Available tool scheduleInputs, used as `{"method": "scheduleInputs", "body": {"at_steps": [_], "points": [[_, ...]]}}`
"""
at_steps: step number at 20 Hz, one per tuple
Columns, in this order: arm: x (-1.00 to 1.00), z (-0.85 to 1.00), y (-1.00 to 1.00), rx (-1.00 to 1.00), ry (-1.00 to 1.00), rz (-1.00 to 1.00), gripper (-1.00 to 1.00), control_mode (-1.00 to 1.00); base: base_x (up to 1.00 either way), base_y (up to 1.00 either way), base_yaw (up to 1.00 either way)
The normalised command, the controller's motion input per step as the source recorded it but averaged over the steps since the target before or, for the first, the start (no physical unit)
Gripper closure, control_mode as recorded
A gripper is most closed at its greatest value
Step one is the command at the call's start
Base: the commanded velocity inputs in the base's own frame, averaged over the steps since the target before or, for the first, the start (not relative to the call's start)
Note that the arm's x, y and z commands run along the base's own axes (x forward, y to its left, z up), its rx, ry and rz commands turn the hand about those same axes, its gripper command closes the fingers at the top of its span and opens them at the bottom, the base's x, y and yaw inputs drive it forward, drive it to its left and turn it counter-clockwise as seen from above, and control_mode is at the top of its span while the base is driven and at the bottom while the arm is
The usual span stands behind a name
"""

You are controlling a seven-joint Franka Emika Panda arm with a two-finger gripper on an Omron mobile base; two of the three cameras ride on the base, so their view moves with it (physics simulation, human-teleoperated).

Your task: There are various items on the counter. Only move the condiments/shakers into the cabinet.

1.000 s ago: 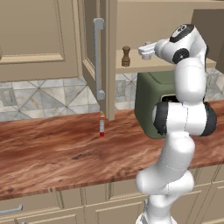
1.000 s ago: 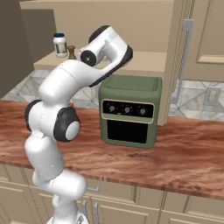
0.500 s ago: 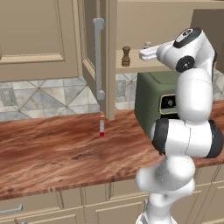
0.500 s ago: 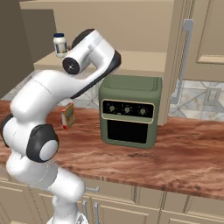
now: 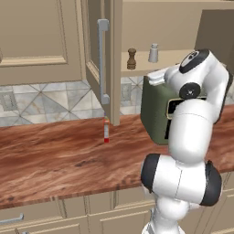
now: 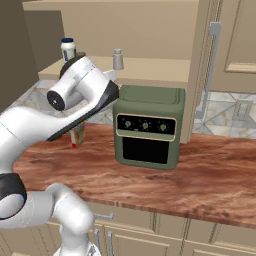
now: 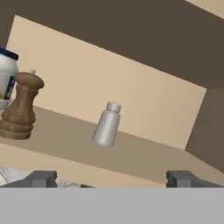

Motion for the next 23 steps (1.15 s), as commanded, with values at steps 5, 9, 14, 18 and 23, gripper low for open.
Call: {"method": "scheduleInputs", "body": {"at_steps": [5,9,14,18,23], "points": [[-0.92,0.00,0.00,0.00,0.40,0.00,-1.00,-1.00,0.00,0.00,0.00],[-0.64,0.00,0.00,0.00,0.48,0.01,-1.00,-1.00,0.00,0.00,0.00],[-0.41,-0.04,0.00,0.00,0.53,0.02,-1.00,-1.00,0.00,0.00,0.00],[-0.27,-0.15,0.00,0.00,0.52,0.01,-1.00,-1.00,0.00,0.00,0.00],[-0.19,-0.29,0.00,0.00,0.45,0.03,-1.00,-1.00,0.00,0.00,0.00]]}}
